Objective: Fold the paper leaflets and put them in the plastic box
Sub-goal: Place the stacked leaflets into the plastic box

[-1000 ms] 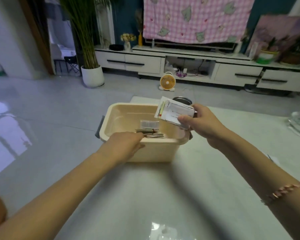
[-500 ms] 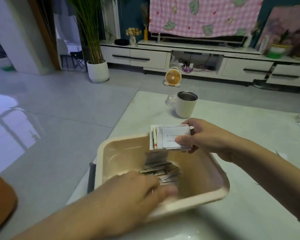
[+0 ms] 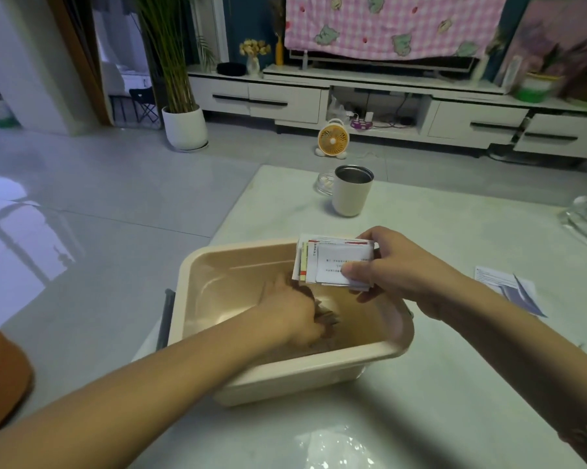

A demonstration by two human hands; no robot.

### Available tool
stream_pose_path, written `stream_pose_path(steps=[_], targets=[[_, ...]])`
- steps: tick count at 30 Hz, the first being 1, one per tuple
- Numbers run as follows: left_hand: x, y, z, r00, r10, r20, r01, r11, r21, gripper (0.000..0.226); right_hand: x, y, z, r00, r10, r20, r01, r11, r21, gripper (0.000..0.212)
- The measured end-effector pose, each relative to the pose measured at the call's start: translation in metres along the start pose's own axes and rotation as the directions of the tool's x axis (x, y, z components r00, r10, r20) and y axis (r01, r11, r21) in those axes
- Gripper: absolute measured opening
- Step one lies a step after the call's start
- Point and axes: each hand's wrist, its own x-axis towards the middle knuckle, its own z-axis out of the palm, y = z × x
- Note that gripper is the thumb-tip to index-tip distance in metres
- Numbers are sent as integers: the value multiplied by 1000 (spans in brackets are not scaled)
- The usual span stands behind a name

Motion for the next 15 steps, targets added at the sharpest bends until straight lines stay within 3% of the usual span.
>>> stream_pose_path(steps=[4, 8, 15], targets=[[1, -4, 8, 978, 25, 206, 3, 991, -135, 54, 0, -1, -1, 1000, 4, 17, -4, 1000, -10, 30], [8, -7, 18, 982, 13, 186, 5, 995, -96, 67, 4, -1, 1, 1000, 2, 15, -2, 1000, -1, 29], [8, -7, 18, 992, 124, 14, -124, 992, 25, 29, 4, 4, 3, 999, -37, 1, 37, 999, -13, 29]])
